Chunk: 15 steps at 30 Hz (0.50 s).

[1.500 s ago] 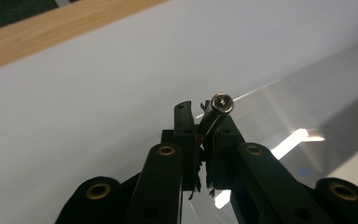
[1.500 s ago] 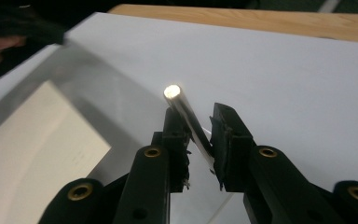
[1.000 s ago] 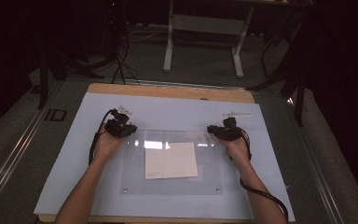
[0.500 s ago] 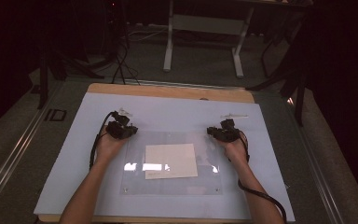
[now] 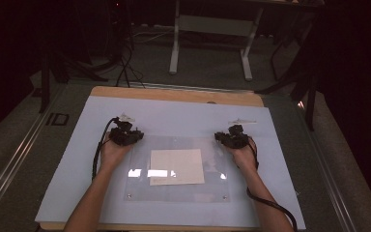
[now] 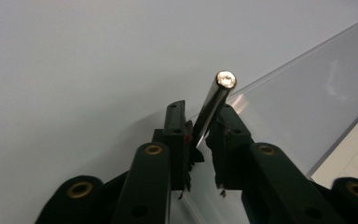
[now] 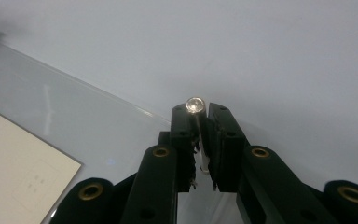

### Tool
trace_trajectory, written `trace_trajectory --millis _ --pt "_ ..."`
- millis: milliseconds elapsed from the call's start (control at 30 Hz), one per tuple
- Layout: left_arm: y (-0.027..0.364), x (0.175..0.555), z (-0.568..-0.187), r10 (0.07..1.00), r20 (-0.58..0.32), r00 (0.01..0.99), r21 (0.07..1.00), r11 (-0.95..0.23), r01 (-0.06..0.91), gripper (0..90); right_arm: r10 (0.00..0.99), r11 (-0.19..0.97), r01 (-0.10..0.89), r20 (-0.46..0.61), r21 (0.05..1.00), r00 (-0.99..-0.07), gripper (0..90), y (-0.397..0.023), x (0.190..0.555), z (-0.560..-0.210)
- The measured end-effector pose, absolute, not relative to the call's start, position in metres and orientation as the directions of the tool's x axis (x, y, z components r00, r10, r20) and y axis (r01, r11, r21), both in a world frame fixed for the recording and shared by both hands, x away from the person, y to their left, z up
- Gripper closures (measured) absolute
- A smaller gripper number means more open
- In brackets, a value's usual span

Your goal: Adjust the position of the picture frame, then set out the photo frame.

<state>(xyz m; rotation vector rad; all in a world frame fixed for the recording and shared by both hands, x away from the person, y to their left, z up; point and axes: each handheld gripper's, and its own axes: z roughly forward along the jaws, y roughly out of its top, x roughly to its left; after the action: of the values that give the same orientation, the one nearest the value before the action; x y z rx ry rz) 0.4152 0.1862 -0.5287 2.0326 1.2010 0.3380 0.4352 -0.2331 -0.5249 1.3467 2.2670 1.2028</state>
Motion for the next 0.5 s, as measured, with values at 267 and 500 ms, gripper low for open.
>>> trace_trajectory --millis 267,500 --pt "0.191 0.409 -0.528 0.838 -0.166 0.519 0.733 -0.247 0.634 64.3 0.812 0.284 0.592 0.139 0.754 -0.567 75.0 -0.232 0.431 -0.531" --pt "0.201 0.4 -0.524 0.854 -0.186 0.486 0.776 -0.175 0.605 55.4 0.806 0.304 0.558 0.104 0.772 -0.582 57.4 -0.239 0.424 -0.532"
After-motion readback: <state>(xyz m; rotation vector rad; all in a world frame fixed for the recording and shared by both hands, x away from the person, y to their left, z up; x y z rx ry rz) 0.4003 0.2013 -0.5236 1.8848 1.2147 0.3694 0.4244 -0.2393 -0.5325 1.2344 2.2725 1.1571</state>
